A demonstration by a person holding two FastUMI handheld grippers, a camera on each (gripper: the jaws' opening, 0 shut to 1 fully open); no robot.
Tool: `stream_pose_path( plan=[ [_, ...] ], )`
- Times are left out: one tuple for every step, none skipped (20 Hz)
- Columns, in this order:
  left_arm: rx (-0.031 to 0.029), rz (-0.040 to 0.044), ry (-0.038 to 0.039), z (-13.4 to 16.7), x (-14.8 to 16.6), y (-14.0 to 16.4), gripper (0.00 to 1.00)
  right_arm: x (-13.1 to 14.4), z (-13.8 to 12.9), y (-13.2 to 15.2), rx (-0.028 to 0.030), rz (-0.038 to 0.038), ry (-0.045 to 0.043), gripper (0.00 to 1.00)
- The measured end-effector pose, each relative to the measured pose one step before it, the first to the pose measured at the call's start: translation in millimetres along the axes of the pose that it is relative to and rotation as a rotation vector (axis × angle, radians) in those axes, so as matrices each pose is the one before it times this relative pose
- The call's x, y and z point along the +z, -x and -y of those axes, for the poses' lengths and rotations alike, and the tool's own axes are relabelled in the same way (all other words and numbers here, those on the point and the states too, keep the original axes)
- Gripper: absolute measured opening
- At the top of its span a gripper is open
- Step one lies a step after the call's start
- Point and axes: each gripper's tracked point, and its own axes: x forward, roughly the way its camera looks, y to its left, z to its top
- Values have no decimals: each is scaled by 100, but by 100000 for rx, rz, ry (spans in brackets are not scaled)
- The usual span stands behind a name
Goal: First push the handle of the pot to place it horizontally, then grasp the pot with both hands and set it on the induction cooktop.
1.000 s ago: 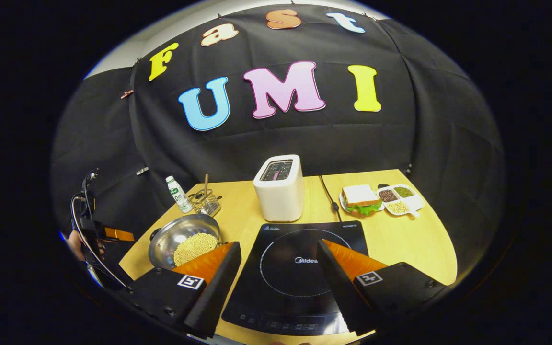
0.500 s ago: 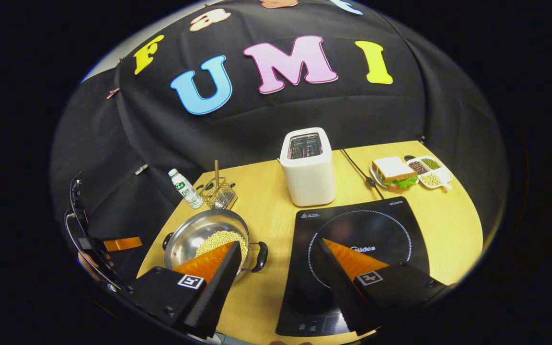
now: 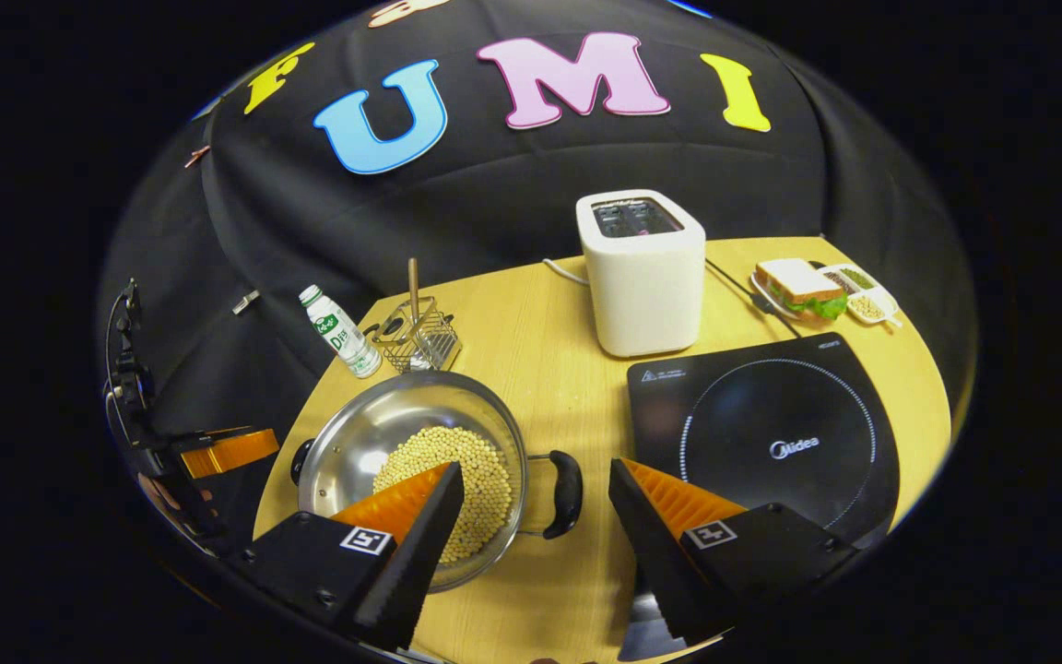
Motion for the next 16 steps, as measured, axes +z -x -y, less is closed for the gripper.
stream_pose_path(
  plan=[
    [-1263,-577,968,-93,-217,-454,96,-118,316,-822,-1349,5,-760,99],
    [-1045,-468,1096,-186,-288,-547,96,-385,388,-718,-1556,-1204,-453,99],
    [-422,-590,1392,-198,-411,-565,96,-630,325,-475,-1767,-1884,-993,99],
    [-617,-609,1494,-166,-344,-556,96,-426,198,-610,-1426,-1305,-1464,99],
    [-622,-548,1500,-50,-298,-471,95,-328,158,-553,-926,-845,-1361,99],
    [-824,46,1274,-36,-134,-450,95,-319,130,-582,-741,-694,-816,99],
    [-896,-60,943,-82,-230,-586,96,-509,120,-581,-890,-1156,-306,99],
    [-811,-295,662,38,-150,-502,95,-357,24,-456,-345,-916,121,99],
    [-972,-334,709,167,-180,-355,95,-478,-100,-353,-438,-846,400,99],
    [-784,-711,812,141,-202,-359,95,-372,-130,-373,-292,-837,259,99],
    [-529,-653,750,-67,-234,-449,96,-449,-68,-390,-227,-868,78,99],
    [-371,-872,644,-2,-297,-354,95,-344,-109,-410,-440,-875,-140,99],
    [-62,-744,604,-155,-340,-550,95,-386,-263,-291,-47,-868,-209,99],
    [-96,-586,807,-93,-312,-431,95,-218,-135,-327,-189,-324,-78,99],
    [-303,-584,1111,19,-453,-383,95,-127,-15,-295,-448,-125,389,99],
    [-461,-729,1346,37,-364,-238,94,-70,110,-308,-668,151,464,99]
  ],
)
